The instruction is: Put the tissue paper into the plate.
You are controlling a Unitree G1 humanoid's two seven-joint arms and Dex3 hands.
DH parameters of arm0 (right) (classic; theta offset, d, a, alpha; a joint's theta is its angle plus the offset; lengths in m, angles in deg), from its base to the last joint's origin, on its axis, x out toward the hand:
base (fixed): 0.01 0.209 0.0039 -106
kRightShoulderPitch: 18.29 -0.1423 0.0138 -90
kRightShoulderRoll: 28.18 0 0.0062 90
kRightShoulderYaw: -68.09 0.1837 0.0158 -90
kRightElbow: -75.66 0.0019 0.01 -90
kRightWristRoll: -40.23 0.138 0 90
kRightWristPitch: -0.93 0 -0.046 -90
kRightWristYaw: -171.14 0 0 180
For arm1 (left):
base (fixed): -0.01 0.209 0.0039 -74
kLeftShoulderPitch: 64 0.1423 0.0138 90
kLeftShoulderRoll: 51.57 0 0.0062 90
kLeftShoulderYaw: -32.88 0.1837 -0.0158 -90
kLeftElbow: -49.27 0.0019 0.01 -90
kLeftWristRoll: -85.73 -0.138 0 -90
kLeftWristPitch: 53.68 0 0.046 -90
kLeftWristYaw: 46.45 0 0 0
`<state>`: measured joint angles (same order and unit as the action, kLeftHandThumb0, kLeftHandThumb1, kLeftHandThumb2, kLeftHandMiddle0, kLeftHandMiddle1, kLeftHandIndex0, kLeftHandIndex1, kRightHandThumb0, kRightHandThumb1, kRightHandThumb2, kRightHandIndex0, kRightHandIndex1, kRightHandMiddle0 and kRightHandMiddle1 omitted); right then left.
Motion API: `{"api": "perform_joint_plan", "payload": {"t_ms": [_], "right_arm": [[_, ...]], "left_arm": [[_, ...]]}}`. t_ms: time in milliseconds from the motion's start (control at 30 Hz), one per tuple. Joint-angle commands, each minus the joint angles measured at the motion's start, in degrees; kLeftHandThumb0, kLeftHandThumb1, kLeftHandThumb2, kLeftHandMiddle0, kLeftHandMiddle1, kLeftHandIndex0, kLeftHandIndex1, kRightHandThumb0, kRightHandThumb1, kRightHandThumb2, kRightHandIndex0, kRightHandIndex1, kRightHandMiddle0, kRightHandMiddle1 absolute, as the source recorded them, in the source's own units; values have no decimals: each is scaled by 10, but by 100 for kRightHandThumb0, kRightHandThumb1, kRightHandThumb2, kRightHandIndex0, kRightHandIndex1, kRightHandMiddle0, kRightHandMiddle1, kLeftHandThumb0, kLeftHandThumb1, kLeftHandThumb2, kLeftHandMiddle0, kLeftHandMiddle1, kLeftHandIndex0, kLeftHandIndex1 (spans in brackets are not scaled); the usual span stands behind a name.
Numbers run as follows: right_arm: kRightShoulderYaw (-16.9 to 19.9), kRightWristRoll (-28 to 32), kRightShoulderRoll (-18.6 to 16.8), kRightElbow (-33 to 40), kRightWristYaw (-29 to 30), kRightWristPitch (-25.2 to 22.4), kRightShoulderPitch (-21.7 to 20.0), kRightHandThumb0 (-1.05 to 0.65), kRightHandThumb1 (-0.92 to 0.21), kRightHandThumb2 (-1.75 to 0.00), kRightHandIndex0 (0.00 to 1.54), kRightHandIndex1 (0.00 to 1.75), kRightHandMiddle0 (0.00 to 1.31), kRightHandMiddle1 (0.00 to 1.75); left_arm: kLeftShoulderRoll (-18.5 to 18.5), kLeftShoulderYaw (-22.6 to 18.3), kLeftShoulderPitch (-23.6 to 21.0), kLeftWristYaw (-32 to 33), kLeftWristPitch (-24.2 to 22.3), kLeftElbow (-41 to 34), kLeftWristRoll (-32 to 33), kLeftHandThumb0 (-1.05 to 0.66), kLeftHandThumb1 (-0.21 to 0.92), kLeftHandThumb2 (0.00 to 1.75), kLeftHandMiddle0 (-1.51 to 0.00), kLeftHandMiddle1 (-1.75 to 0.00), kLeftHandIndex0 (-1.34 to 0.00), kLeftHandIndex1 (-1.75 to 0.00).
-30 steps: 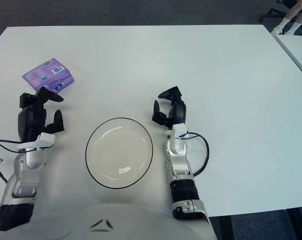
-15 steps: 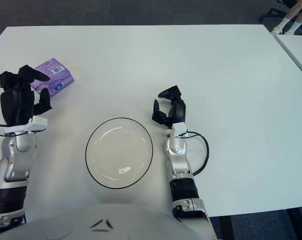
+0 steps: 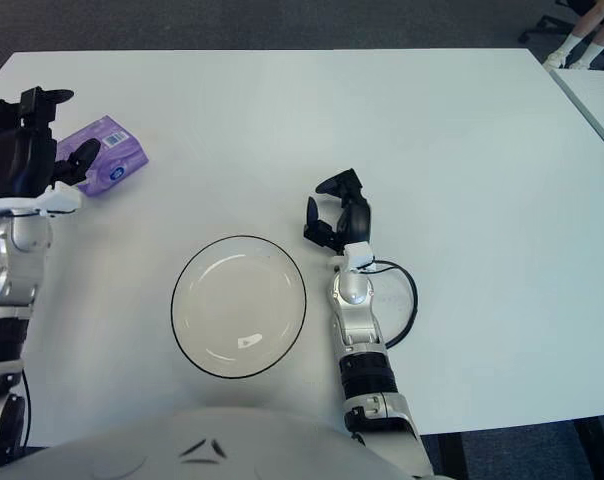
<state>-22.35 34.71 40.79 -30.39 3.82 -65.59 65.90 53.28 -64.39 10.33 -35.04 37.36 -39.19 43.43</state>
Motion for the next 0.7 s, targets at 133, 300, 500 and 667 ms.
{"api": "perform_joint_plan", "payload": {"t_ms": [133, 300, 500, 667], "right_arm": [[5, -7, 3, -93, 7, -42, 57, -41, -55, -103, 61, 161, 43, 175], [5, -6, 3, -95, 8, -41, 56, -41, -55, -103, 61, 161, 43, 175], [5, -5, 3, -97, 7, -41, 55, -41, -55, -102, 60, 161, 43, 175], [4, -5, 3, -101, 6, -33, 55, -41, -55, -102, 60, 160, 43, 175]], "left_arm": [[57, 45, -75, -70, -10, 84, -5, -105, 92, 55, 0, -1, 0, -2], [66, 63, -103, -106, -32, 114, 1, -105, 92, 46, 0, 0, 0, 0], [75, 101, -182, -171, -58, 203, 2, -105, 90, 34, 0, 0, 0, 0], [81, 127, -230, -219, -58, 261, 10, -105, 87, 30, 0, 0, 0, 0]]}}
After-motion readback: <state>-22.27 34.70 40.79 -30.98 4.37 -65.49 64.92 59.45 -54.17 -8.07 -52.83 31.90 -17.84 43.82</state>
